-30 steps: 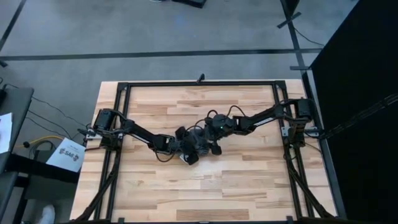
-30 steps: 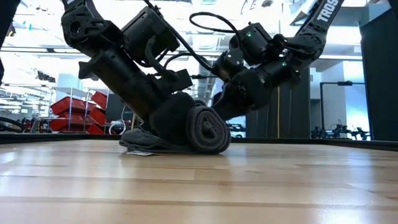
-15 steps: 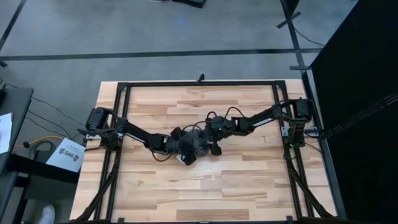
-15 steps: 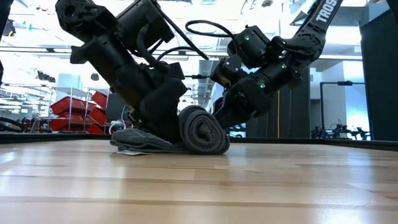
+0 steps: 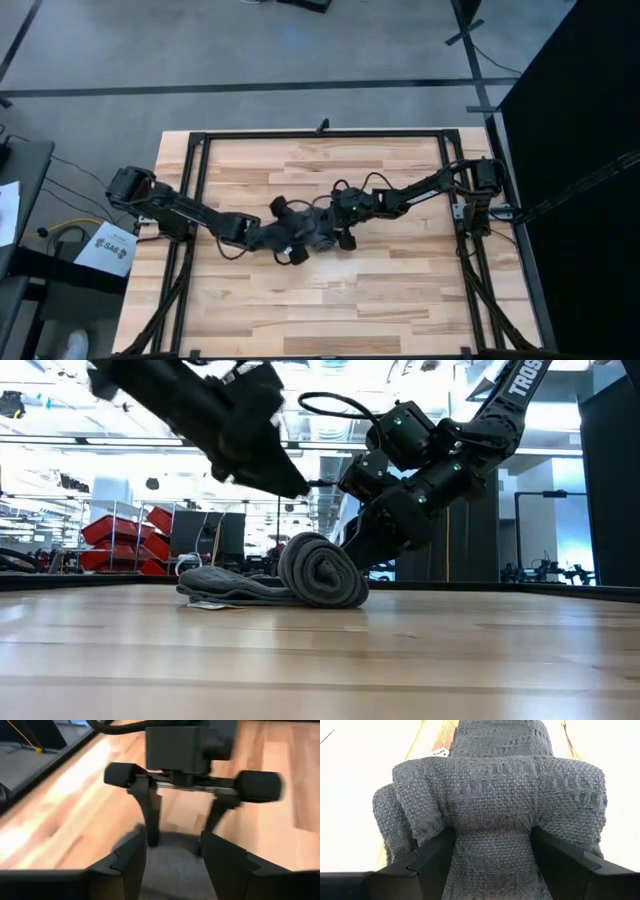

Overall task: Roll towel
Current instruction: Roll the gray towel

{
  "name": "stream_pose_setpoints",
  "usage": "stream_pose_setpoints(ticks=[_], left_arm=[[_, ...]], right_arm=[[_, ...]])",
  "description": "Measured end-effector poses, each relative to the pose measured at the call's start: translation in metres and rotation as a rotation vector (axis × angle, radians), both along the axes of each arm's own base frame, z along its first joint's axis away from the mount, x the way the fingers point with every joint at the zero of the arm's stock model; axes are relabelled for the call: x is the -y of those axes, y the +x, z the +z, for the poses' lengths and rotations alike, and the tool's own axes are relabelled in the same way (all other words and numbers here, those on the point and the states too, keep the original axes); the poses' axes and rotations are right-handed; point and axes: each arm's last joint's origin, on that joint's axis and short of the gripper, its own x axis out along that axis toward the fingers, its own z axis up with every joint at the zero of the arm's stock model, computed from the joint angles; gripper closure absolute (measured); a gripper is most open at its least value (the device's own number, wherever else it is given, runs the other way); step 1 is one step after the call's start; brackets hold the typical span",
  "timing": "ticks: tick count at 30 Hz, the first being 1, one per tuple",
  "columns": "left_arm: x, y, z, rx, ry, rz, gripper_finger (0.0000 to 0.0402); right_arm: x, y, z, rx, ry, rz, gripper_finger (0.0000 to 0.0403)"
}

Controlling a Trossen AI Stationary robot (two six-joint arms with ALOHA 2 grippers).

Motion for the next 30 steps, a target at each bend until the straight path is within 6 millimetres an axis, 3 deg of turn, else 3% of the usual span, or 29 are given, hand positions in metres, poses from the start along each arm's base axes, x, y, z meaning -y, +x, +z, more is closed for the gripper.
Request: stream_pose_setpoints(ticks=[10,15,22,30], left_arm=[[-0.027,0.020,-0.070,-0.189,-0.003,-0.072,0.0228],[-0.033,0.019,-0.077,-0.270,0.045,-0.094,0.0228],[-0.048,0.014,-0.083,-0.248,0.045,-0.081,0.0228],[-0.054,0.011,-0.087,-0.192,0.021,-0.076,0.0228]], right_arm=[[0.002,-0.002,-0.001,-0.031,-0.027,-0.058,0.0145],[0.001,-0.007,0.009,-0.065,-0.060,-0.102,0.0145],[-0.016,-0.022,0.026,-0.159,-0.144,-0.135,0.0145],[-0.030,-0.017,0.038,-0.055,-0.131,-0.108,0.0145]])
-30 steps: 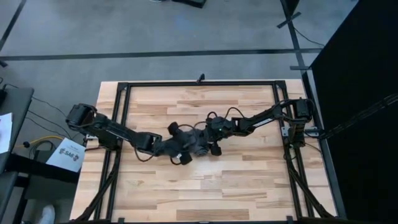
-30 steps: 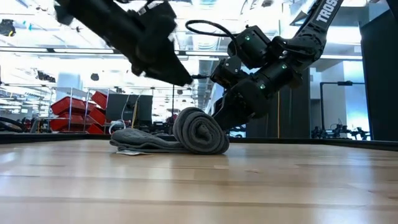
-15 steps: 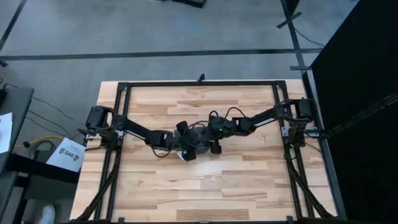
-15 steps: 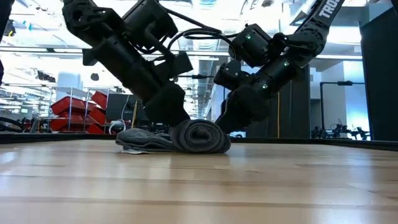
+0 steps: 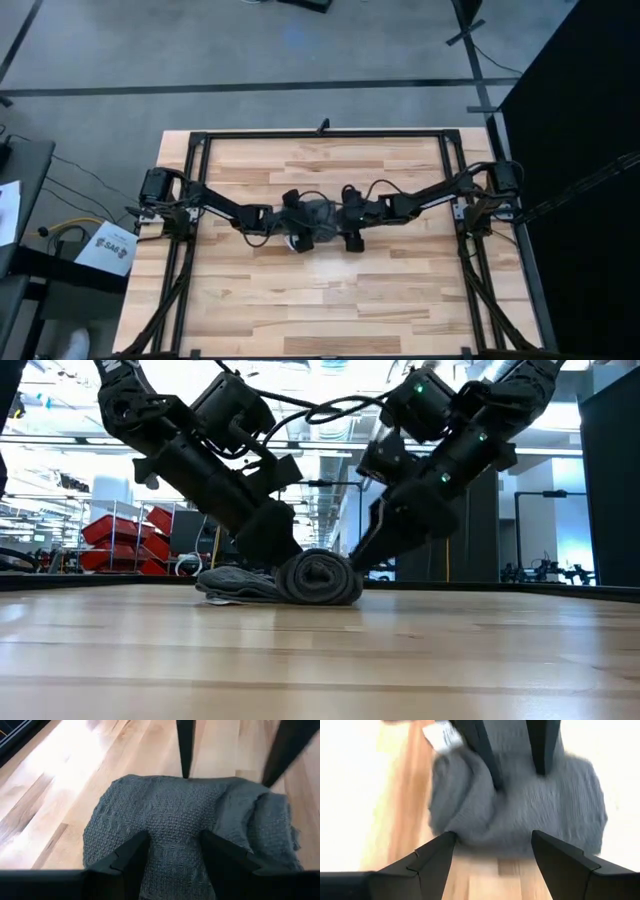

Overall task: Roll towel
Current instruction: Roll the gray towel

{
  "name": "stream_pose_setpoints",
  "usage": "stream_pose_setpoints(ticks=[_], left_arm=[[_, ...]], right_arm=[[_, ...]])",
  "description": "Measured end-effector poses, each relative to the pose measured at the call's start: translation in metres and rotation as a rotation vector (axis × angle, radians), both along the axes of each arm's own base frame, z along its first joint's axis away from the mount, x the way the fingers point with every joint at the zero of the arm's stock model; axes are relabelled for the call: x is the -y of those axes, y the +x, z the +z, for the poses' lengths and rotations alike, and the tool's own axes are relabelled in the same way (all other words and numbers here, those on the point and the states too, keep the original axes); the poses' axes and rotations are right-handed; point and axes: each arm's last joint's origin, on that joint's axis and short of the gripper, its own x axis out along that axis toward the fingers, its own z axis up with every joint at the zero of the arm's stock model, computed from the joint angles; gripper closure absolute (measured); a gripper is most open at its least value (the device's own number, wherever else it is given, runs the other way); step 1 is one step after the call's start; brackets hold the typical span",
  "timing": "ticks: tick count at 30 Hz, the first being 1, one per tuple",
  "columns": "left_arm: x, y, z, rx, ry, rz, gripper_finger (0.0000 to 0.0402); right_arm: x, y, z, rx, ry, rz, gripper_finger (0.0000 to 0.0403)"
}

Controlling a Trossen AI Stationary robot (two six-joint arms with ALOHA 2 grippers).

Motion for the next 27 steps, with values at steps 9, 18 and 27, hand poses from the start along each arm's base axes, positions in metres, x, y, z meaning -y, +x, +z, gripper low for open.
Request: stream_pose_setpoints(ticks=[9,18,27], left_arm=[[0.002,0.000,0.000,0.003,0.003,-0.001,0.0228],[0.007,-0.002,0.016,0.044,0.003,-0.015,0.0228],[0.009,-0.005,0.035,0.094,0.006,-0.032,0.0228]], right_arm=[[-0.016,0.010,0.014,0.164,0.011,0.058,0.0145],[-0.015,0.013,0.020,0.231,0.021,0.054,0.0194],[0.010,0.018,0.026,0.262,-0.105,0.187,0.0398]])
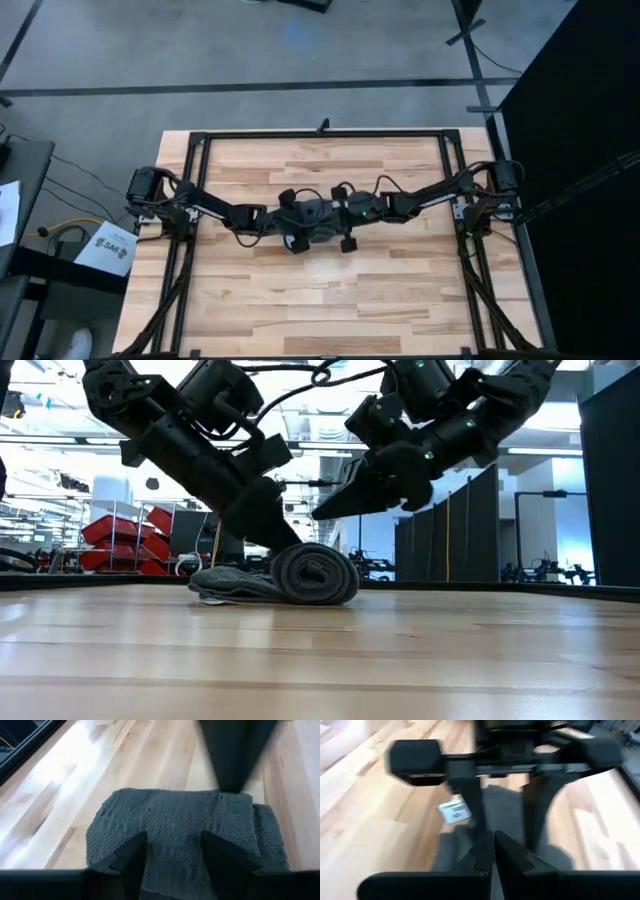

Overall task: Roll towel
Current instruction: Roll the gray towel

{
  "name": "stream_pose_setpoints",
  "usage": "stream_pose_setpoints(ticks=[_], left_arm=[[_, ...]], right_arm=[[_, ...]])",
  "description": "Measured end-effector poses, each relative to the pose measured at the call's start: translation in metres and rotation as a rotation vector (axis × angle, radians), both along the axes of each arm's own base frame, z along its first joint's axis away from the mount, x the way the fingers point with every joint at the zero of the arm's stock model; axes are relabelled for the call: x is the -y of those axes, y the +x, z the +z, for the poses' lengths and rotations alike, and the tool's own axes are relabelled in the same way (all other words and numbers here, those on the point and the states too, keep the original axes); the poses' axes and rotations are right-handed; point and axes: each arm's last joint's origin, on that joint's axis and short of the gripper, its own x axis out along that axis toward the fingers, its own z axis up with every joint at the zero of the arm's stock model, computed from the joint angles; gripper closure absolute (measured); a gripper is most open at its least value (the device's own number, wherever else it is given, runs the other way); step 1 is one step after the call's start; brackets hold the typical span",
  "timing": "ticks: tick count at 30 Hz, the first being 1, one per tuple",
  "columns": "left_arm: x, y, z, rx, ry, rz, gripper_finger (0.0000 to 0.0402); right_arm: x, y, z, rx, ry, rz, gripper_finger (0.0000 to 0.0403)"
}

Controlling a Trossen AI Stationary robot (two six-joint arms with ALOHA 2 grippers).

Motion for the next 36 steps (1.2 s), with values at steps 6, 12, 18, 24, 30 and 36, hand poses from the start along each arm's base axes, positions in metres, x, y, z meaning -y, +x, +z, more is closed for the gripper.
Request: stream_pose_setpoints(ticks=[6,12,18,24,30,36], left_arm=[[0.002,-0.004,0.017,0.031,-0.002,-0.008,0.0228],[0.007,-0.017,0.029,-0.017,-0.010,-0.014,0.0228],[0.011,-0.036,0.027,-0.151,-0.029,0.067,0.0228],[0.010,-0.048,0.010,-0.147,-0.110,0.136,0.0228],[0.008,-0.064,-0.012,-0.038,-0.153,0.145,0.0228],[0.007,-0.071,-0.024,0.027,-0.164,0.137,0.0228]], right_arm=[[0.025,0.007,0.006,0.017,0.002,0.084,0.0402],[0.041,0.005,0.007,0.050,-0.049,0.201,0.0403],[0.049,0.041,-0.010,-0.023,-0.059,0.319,0.0403],[0.044,0.083,0.001,-0.217,-0.142,0.462,0.0403],[0.039,0.097,-0.018,-0.331,-0.241,0.610,0.0403],[0.041,0.101,-0.032,-0.380,-0.334,0.623,0.0403]])
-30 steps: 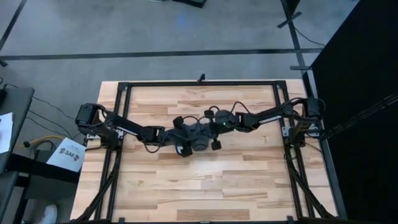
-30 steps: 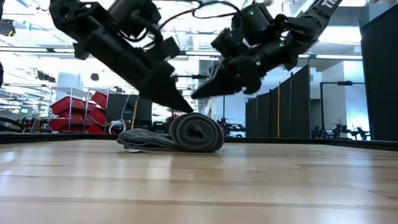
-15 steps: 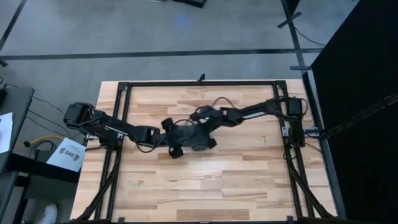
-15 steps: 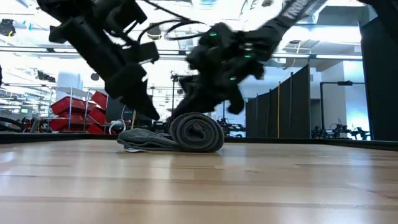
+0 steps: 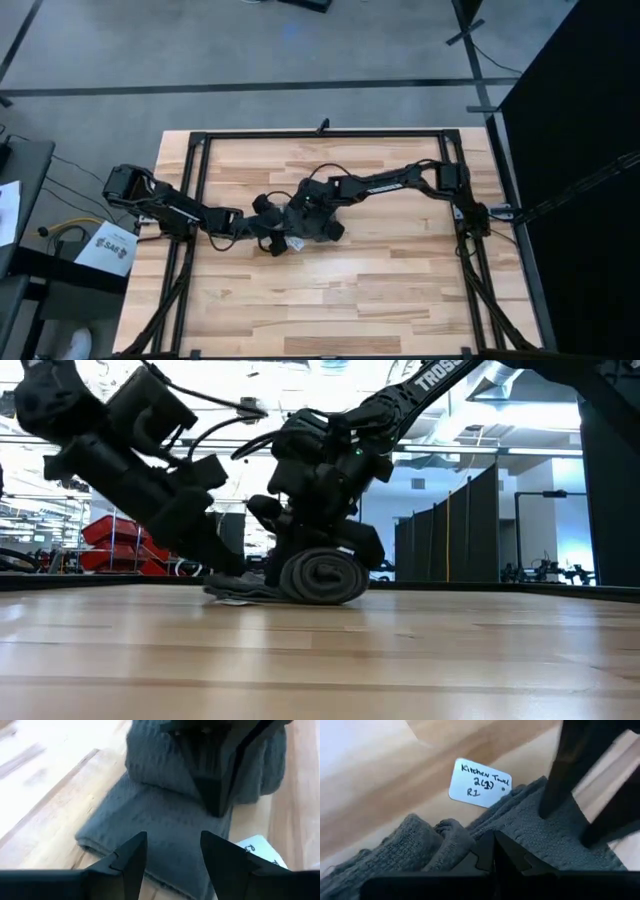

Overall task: Roll towel
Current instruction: Roll the gray towel

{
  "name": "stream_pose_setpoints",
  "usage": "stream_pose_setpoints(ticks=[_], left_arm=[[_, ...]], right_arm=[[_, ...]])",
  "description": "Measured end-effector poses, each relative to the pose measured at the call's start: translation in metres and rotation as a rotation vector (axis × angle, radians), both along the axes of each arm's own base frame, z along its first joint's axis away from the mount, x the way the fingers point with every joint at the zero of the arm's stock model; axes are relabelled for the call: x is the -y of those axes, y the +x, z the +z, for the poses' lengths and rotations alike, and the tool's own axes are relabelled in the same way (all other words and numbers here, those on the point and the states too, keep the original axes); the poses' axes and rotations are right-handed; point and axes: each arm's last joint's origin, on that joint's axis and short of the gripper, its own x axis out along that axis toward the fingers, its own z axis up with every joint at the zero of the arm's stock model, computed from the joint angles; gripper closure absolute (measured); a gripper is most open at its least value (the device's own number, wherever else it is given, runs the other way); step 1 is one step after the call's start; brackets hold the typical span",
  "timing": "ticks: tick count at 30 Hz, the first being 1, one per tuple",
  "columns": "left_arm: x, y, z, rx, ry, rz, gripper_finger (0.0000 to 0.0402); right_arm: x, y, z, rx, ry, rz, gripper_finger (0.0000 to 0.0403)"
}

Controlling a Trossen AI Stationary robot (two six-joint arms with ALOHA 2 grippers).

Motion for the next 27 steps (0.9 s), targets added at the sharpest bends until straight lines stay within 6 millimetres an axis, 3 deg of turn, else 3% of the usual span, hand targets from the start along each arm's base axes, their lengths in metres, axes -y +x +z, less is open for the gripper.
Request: stream_pose_setpoints(ticks=[5,10,27], left_arm=[[0.001,0.009,-0.022,0.004,0.011,-0.008,0.0228],[0.003,0.021,-0.028,0.001,0.010,0.000,0.0228],[0.014,0.011,-0.036,-0.112,-0.060,0.023,0.0228]], right_arm=[[0.002,-0.001,0.000,-0.010,-0.010,-0.036,0.0403],[0.002,-0.001,0.000,-0.016,-0.011,-0.050,0.0403],[0.015,-0.009,0.002,-0.083,-0.106,-0.090,0.0403]])
